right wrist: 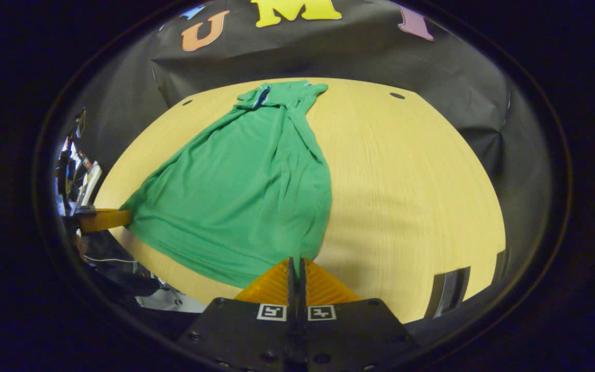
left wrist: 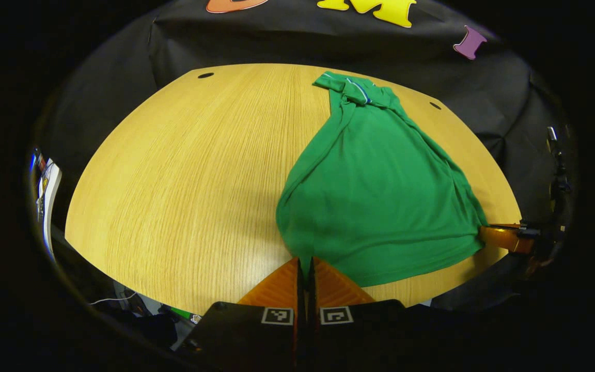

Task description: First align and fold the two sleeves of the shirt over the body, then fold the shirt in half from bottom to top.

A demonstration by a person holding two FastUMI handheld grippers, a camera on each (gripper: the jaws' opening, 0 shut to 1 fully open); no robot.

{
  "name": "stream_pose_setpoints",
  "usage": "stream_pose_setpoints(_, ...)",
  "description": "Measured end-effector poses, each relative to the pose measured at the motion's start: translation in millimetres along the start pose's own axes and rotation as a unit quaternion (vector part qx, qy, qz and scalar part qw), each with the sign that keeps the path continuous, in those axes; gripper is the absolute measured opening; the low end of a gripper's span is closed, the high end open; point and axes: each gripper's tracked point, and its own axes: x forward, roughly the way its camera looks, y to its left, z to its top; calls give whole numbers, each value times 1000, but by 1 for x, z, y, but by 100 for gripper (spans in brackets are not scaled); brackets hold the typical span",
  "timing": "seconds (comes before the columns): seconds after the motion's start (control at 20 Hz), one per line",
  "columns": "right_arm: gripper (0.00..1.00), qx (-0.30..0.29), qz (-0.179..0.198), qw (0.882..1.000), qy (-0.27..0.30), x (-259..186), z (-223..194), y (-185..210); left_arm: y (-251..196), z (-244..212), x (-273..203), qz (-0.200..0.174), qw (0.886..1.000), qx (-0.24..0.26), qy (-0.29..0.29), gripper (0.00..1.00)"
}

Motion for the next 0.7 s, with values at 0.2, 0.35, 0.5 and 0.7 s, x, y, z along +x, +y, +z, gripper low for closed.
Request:
stream_pose_setpoints(0.2, 0, 4, -4, 1000, -26, -13, 28, 0, -6, 39, -8, -21, 999, 17, -35, 6)
stream_pose_setpoints(0.35, 0, 5, -8, 999, -41, -15, 54, -2, -8, 69, -6, -36, 997, 23, -58, 6)
stream_pose_setpoints(0.5, 0, 17, -15, 998, -64, -21, 86, -6, -9, 107, -8, -40, 995, 31, -84, 6)
stream_pose_setpoints(0.7, 0, 23, -14, 994, -102, -31, 142, -5, -13, 150, -6, -43, 992, 34, -110, 6)
